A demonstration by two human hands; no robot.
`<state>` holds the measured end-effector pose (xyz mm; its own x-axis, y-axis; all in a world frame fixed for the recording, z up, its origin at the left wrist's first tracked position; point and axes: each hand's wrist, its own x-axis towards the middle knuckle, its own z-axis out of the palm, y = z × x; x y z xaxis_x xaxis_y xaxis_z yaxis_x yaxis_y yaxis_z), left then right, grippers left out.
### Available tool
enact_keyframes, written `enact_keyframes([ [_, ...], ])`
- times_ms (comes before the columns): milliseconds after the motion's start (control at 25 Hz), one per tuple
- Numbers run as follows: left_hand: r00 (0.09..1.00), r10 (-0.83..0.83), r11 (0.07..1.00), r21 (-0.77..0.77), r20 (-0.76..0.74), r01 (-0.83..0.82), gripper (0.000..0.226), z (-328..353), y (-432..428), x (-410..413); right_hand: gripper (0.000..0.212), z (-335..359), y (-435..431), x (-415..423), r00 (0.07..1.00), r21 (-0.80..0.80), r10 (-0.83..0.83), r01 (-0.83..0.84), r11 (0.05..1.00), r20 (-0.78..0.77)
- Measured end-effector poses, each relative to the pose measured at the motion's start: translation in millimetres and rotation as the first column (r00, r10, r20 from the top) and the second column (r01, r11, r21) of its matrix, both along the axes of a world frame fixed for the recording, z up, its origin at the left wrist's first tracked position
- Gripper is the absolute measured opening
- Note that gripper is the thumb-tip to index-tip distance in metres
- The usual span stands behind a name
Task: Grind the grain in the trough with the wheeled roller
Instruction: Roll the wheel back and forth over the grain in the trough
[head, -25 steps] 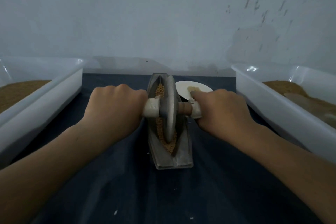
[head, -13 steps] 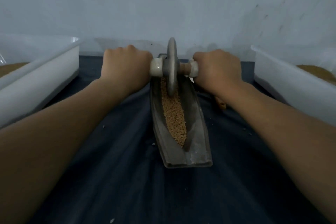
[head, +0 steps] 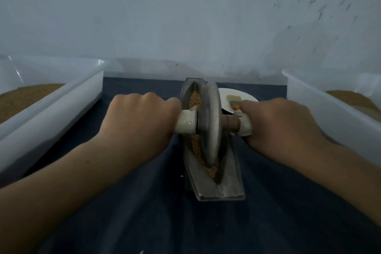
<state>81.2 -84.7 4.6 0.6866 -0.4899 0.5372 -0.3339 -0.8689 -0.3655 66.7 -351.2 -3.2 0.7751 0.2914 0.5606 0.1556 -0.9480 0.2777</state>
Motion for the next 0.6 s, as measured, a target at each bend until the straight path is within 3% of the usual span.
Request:
enact_keyframes([
  [240,0.986,0.117,0.992,0.029,0.122,-0.122,0.029,-7,-12,66,0.028,-4,8,67,0.998,0.069,-0.057,0.059,0.996,-0.031],
  [480,0.993,0.112,0.99,-0.086,0.042,-0.108,0.011,-6,-18,103,0.024,0,11,109,0.998,0.079,-0.044,0.041,0.996,0.043],
  [600,0.994,0.106,0.989,-0.106,0.038,-0.102,0.018,-13,-14,78,0.025,5,15,87,0.998,0.015,-0.055,0.055,0.998,0.006],
])
